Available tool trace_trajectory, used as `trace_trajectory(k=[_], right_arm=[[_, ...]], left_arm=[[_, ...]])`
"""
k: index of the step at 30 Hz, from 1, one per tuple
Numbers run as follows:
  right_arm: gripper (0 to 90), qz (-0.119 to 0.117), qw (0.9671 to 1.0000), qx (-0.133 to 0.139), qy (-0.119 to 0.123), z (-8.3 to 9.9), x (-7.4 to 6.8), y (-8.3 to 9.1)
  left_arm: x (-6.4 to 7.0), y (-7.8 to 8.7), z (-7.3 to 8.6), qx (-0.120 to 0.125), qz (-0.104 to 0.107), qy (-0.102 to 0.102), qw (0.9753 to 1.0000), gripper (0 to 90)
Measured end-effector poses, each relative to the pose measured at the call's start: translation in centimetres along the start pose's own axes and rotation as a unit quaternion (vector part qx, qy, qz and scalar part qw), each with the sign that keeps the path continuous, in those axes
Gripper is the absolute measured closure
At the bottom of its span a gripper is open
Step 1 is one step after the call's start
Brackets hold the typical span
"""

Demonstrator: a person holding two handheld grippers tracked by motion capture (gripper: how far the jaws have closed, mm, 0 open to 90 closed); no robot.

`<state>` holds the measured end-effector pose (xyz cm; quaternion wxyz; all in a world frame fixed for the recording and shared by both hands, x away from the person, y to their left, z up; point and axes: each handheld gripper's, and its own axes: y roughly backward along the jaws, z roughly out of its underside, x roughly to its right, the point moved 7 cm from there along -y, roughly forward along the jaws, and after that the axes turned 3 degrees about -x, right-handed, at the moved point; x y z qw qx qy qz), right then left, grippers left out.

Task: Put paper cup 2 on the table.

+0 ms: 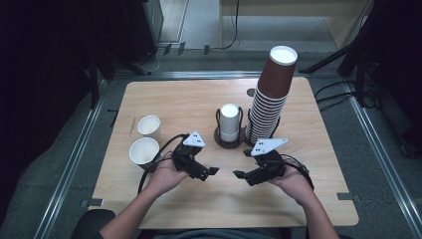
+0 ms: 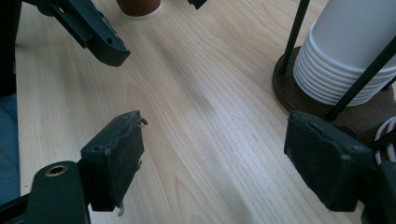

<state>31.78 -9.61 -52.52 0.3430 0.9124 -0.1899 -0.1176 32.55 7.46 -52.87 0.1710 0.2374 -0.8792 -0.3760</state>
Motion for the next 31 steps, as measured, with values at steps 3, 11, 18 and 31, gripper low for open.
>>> trace_trajectory(k=[3,11,18,31], right_arm=[[20.0,-0.001,1.0,-0.002,0.002,0.06,-0.05,-0.02],[20.0,0.001,1.0,-0.005,0.006,0.14,-0.01,-0.16],[20.0,0.002,0.9999,-0.005,0.009,0.16,-0.02,-0.2],[19.8,0.003,0.9999,-0.005,0.011,0.14,0.05,-0.23]], left_arm=[[-0.02,-0.13,0.09,-0.002,-0.001,-0.004,1.0,0.0],[-0.37,-0.3,0.25,-0.003,-0.009,-0.004,0.9999,0.0],[-0.36,-0.38,0.32,-0.006,-0.01,-0.009,0.9999,0.0],[-0.7,-0.26,0.43,-0.004,-0.016,-0.005,0.9998,0.0]])
